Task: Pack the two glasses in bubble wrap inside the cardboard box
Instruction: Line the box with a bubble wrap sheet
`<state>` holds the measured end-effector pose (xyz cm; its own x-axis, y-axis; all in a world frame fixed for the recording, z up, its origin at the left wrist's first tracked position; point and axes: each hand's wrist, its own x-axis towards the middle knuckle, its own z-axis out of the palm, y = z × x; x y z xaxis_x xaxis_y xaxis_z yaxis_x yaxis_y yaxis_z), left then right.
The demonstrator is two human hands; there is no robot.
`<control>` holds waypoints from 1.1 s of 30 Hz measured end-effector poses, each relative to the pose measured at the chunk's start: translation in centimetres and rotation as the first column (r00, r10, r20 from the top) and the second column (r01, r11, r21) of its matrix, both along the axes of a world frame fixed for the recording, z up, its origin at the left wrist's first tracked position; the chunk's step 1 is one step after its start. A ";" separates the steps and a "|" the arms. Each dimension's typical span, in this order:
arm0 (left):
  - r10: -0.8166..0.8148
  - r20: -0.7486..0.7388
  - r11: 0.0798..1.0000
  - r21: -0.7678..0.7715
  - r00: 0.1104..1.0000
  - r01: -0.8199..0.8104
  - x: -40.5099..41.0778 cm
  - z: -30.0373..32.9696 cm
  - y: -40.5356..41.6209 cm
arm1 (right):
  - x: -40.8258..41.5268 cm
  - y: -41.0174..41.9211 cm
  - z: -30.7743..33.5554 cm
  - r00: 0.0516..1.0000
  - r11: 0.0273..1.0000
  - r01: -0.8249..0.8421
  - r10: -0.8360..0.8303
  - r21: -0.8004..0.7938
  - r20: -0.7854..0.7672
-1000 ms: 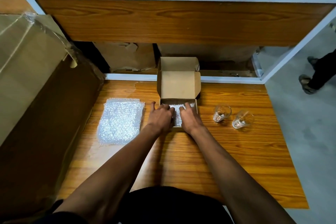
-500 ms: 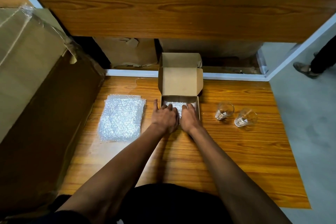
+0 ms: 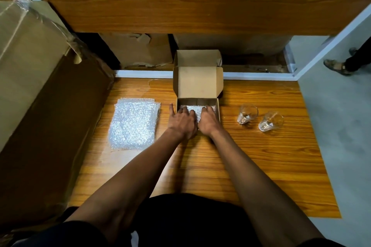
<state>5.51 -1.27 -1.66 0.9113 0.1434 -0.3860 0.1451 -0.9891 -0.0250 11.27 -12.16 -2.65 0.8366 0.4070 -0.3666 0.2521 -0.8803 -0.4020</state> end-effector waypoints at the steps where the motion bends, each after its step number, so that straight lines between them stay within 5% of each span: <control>1: 0.000 -0.009 1.000 -0.005 1.000 0.000 0.1 0.1 0.0 | 0.2 0.0 0.1 1.000 1.000 0.002 -0.002 0.010 0.000; 7: -0.004 0.051 1.000 -0.016 0.999 0.005 -0.6 0.6 -0.5 | -0.7 -0.1 -0.3 0.990 1.000 0.001 -0.005 0.031 0.144; 16: 0.046 -0.009 0.996 -0.082 0.999 -0.046 0.4 0.6 0.0 | 0.4 -0.1 0.0 1.000 0.998 -0.029 0.029 -0.051 -0.001; 20: -0.032 0.154 0.998 -0.054 0.988 0.041 -0.8 1.4 0.6 | -0.2 -1.4 1.0 0.979 0.997 -0.063 0.055 0.033 0.197; 27: -0.130 0.241 0.991 0.049 0.962 0.122 -2.9 0.4 1.0 | -1.2 -1.9 1.7 0.897 0.932 -0.255 0.328 -0.259 0.297; 33: -0.194 0.266 0.981 0.035 0.944 0.192 -3.0 0.4 2.0 | -1.6 -2.1 1.4 0.860 0.926 -0.245 0.344 -0.286 0.377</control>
<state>2.53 0.68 -1.26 0.9914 -0.0431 -0.1239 -0.0459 -0.9987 -0.0200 9.69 -14.27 -1.22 0.7837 0.6087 -0.1237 0.6127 -0.7903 -0.0075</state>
